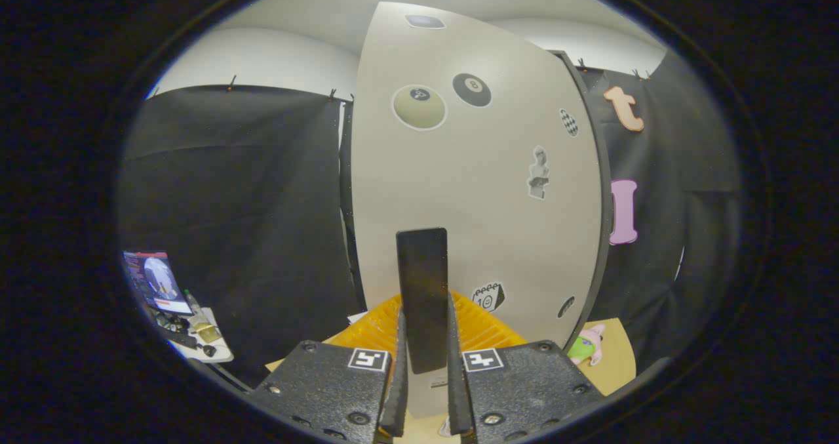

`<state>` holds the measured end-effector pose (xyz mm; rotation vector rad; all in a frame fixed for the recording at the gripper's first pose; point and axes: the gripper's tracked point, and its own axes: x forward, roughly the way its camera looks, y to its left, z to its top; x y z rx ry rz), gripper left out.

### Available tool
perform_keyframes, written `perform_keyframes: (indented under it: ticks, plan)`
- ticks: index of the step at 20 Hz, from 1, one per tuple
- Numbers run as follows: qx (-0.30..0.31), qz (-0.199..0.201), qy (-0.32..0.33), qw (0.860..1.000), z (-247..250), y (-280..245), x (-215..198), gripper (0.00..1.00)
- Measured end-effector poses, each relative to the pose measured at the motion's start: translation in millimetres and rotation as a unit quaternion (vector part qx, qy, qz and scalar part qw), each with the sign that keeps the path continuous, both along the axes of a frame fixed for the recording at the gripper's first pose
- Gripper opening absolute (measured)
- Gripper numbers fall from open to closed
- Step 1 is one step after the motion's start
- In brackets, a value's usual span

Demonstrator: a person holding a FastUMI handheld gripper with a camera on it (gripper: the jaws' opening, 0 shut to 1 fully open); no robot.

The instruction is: Open the shoe cabinet door, grab the shoes and put them into the shoe cabinet, then close the shoe cabinet door.

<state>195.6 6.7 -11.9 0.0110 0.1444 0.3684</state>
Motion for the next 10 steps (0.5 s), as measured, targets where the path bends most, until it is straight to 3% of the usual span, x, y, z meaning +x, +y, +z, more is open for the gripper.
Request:
perform_keyframes:
  ticks: [10]
  plan:
    - [-0.015, -0.034, -0.029, 0.999, 4, -46, -22, 0.25]
